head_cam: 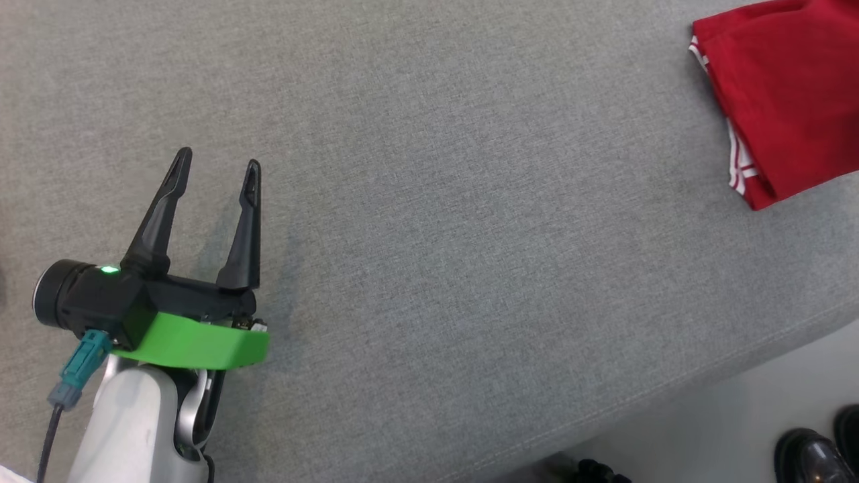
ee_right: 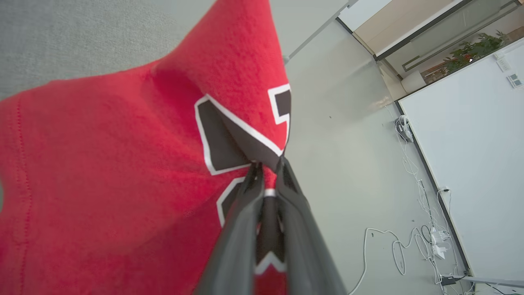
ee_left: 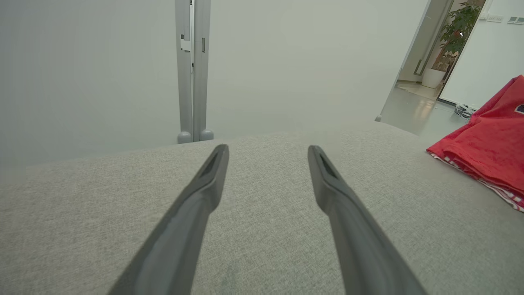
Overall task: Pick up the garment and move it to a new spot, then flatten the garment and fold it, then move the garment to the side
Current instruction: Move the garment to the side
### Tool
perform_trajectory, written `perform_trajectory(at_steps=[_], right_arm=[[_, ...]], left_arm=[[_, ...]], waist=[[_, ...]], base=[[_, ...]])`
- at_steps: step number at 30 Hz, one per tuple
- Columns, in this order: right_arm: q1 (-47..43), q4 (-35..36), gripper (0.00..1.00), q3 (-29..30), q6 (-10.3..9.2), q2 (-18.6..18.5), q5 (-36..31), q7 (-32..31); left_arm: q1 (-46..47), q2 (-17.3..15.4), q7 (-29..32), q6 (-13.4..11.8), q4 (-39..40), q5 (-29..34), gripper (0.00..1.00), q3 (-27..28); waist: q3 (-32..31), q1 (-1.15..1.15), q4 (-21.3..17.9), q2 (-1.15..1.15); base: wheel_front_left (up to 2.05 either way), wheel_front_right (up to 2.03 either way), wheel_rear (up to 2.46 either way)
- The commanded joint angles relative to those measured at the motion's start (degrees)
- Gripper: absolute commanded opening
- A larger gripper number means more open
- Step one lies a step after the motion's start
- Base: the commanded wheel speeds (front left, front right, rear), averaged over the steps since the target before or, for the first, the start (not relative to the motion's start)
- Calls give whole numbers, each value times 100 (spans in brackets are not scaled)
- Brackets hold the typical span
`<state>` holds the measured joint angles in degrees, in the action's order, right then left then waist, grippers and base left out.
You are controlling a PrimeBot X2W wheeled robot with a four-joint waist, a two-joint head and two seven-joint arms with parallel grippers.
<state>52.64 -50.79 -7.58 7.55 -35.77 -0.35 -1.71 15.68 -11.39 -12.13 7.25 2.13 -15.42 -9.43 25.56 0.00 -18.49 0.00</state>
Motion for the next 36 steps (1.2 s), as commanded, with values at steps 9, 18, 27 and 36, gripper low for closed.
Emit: perform_trajectory(at_steps=[9,18,27,36], right_arm=[[186,-215,100,695,-13,18,-1250,705],[-210,-263,100,979,-13,466,-1948,1296],[-843,-170,100,769,-13,1045,-1455,1654],[-2569,1478,100,1037,-12,1698,-110,1689]], left_arm=[[131,-15,42,12,64,-80,100,-119],[-48,184,-176,-28,-312,-231,100,-149],[-526,403,-290,-78,-683,-411,100,-24],[-1132,537,-307,-233,-1025,-441,100,304]], waist=[[167,0,123,0],[-558,0,392,0],[-1689,0,664,0],[-2544,0,971,0]], base=[[0,0,0],[0,0,0],[0,0,0],[0,0,0]])
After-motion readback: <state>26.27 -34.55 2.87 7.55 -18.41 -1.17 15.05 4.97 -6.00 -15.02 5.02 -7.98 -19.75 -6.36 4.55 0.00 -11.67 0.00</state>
